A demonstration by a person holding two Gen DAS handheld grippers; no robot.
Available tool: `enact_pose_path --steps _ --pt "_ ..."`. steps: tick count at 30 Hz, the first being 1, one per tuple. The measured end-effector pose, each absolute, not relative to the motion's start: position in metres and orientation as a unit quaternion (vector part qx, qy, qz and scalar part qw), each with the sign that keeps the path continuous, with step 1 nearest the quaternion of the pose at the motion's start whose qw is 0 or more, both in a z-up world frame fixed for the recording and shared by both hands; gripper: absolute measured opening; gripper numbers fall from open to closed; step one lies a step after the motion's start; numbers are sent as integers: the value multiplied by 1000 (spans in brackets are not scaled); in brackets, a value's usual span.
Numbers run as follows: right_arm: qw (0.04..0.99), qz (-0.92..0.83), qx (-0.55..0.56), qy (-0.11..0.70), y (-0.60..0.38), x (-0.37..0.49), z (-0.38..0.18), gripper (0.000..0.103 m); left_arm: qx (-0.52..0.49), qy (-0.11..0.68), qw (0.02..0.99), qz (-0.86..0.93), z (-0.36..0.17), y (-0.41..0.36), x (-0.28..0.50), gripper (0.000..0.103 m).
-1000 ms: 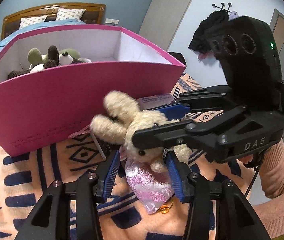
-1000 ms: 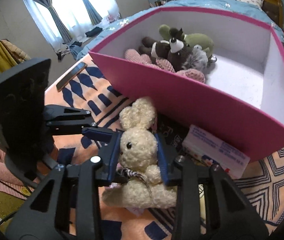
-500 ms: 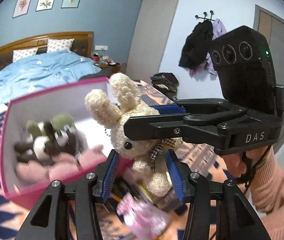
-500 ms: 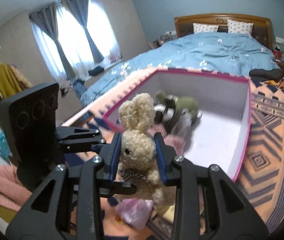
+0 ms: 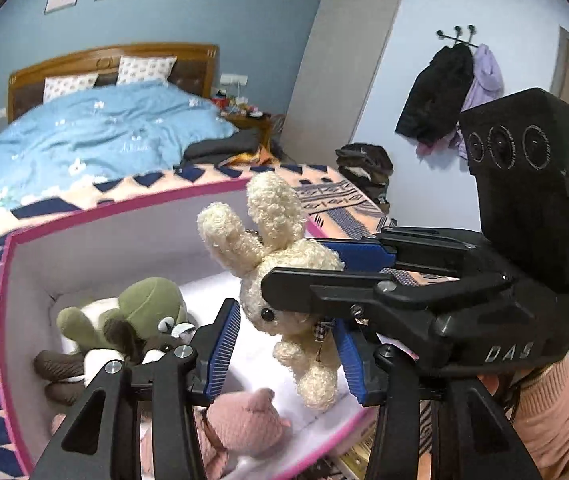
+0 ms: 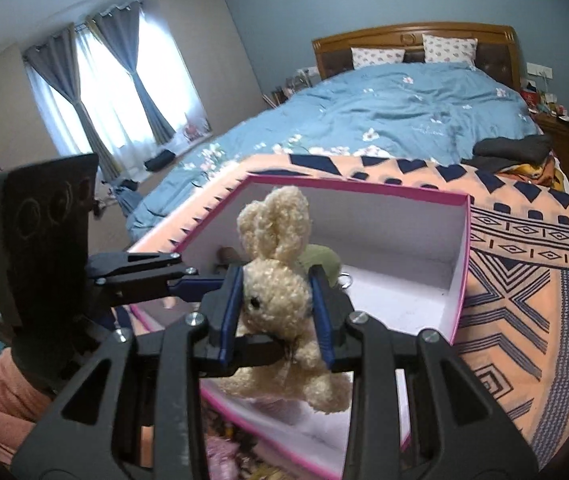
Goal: Organize objects
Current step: 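Grasp the cream bunny plush with the right gripper and release it into the box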
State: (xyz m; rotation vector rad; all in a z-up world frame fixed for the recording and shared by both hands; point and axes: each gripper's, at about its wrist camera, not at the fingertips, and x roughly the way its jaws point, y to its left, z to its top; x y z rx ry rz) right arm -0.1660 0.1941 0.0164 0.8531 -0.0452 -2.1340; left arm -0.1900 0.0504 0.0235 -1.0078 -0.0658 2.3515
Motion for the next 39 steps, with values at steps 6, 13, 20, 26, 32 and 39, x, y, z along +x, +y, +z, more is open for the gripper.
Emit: enact_pose_path --steps 6,13,20,26,32,39 --pt "386 -847 365 -13 190 -196 -4 36 -401 -19 271 875 5 59 -216 45" --pt "348 -859 376 19 186 -211 -15 37 -425 -6 251 870 -8 65 -229 45" --pt "321 -871 371 22 192 -207 -12 40 -406 14 239 882 1 65 -219 47" --pt "347 -874 340 1 205 -177 7 43 -361 13 244 900 21 52 -189 60" --pt "381 -876 297 -12 222 -131 30 48 -302 14 237 923 46 29 -139 73" --pt "439 -852 285 -17 234 -74 28 52 -266 31 231 936 50 9 -77 85"
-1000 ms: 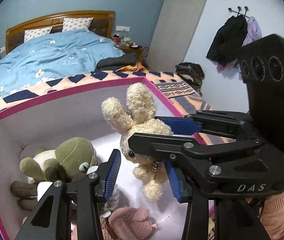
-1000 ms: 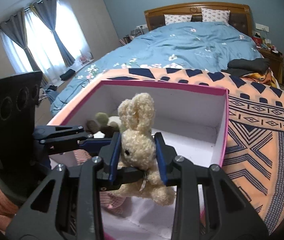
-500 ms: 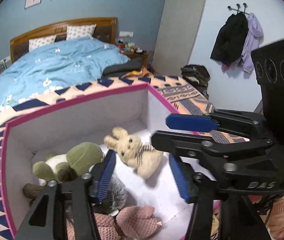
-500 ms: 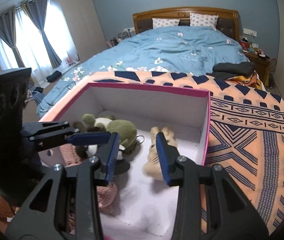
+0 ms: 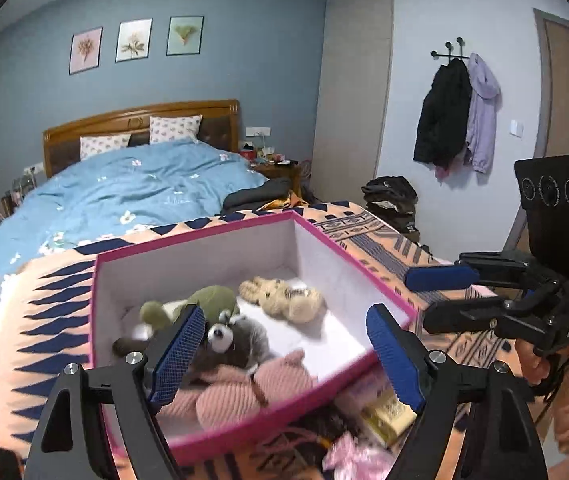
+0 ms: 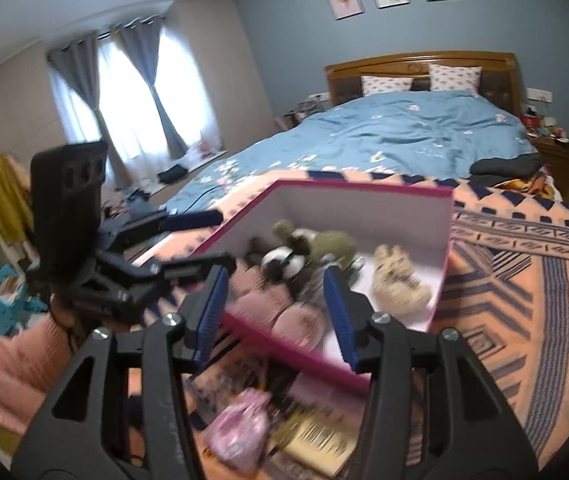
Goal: Organize objects
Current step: 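Grasp the cream bunny plush with the right gripper and release it into the box, then move the right gripper toward the pink drawstring pouch, then close the right gripper on the pink drawstring pouch and lift it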
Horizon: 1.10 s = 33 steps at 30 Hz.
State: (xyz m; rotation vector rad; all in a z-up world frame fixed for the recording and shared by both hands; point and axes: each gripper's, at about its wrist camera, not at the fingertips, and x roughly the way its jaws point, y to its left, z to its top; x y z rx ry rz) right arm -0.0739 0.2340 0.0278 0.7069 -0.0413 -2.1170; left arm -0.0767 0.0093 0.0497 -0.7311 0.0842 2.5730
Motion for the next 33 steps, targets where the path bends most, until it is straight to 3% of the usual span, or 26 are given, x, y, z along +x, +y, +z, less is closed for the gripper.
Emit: enact_pose_path --steps 15,30,33 --pt "450 -796 405 22 203 -31 -72 52 -336 18 188 923 -22 -6 -19 85" --pt "419 -782 458 54 181 -42 -108 52 -389 -15 207 897 -67 -4 -6 85" --pt "414 -784 460 58 179 -41 -111 46 -392 -15 211 895 -69 -1 -6 85"
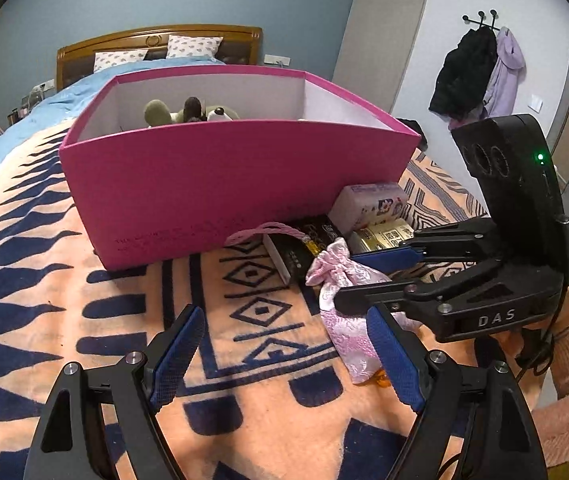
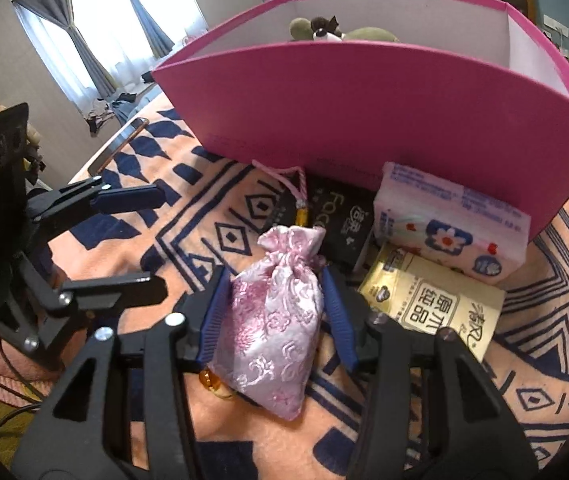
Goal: Organize objects
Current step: 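Close the right gripper on the pink drawstring pouch and lift it, then carry the pouch over the magenta box and open the right gripper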
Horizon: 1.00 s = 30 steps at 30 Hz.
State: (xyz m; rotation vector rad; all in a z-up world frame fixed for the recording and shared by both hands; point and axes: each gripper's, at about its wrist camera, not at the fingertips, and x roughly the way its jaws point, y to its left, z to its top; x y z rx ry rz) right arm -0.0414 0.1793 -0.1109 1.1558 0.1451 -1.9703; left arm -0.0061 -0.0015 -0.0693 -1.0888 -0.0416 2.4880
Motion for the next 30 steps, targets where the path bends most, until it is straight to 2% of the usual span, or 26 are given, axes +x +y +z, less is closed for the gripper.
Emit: enact_pose_path --steps 3,6,14,17,21,25,30 --pt "414 -783 459 63 178 -38 -111 36 -396 -14 218 892 -72 1 -5 85" --pt "416 -785 455 60 182 -35 -109 31 -399 -13 226 889 -74 4 -4 85" --pt "429 -798 420 53 193 -25 -87 29 -408 -14 282 869 -75 19 0 82" --pt "428 -805 408 51 198 -21 -77 29 -404 -17 305 862 -71 27 3 75" --pt "426 -813 392 51 203 -16 -66 29 -396 -21 340 853 -61 33 3 56" --pt "425 -825 370 46 206 -15 -52 29 -378 -19 358 854 -45 38 2 49" --pt "426 -837 342 41 210 -14 -30 29 -355 -14 369 859 -22 40 -8 47"
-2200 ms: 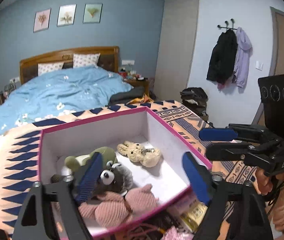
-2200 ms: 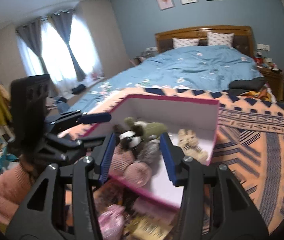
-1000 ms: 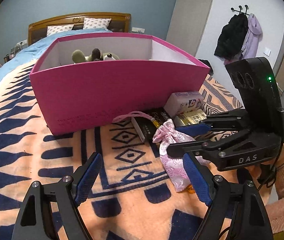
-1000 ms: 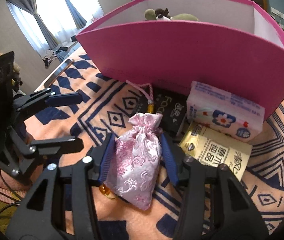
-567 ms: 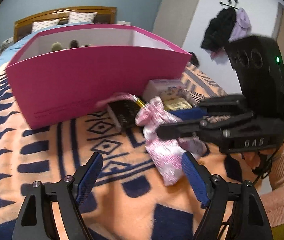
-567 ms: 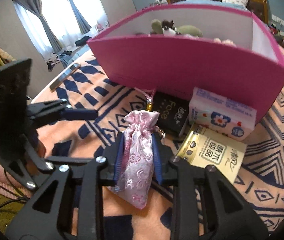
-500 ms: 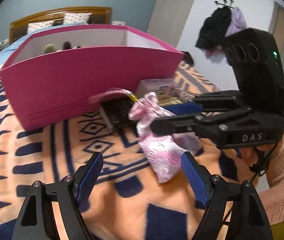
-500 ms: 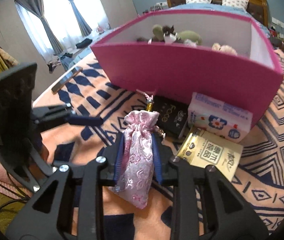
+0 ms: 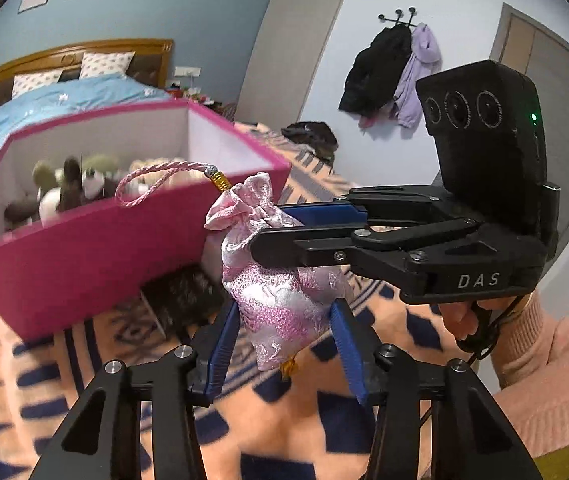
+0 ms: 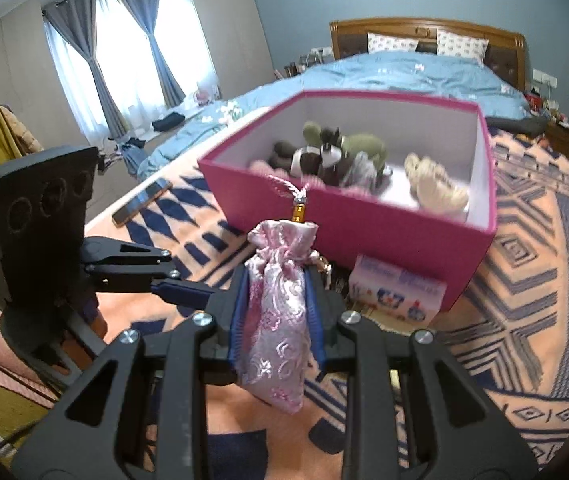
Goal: Organize objects
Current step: 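Carry the pouch over the magenta box and open the right gripper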
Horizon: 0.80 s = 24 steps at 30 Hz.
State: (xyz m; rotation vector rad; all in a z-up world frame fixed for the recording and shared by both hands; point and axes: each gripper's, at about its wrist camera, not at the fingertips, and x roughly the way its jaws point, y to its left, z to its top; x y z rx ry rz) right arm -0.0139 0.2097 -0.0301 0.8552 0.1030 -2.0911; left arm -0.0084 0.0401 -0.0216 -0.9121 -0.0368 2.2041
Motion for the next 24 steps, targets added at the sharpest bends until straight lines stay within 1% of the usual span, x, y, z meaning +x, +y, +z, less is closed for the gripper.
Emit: enact_pose_path --steps 7,11,15,24 --pt "421 -855 298 50 213 -30 7 29 -337 -9 354 872 13 40 -48 47" --pt "416 -865 274 58 208 -47 27 29 -332 -19 352 875 31 40 -77 47" --pt "407 -874 259 57 206 -70 43 29 -321 -13 337 885 47 41 -104 47" --pt "391 -877 276 34 203 -130 50 28 -334 -16 315 888 51 46 -165 47"
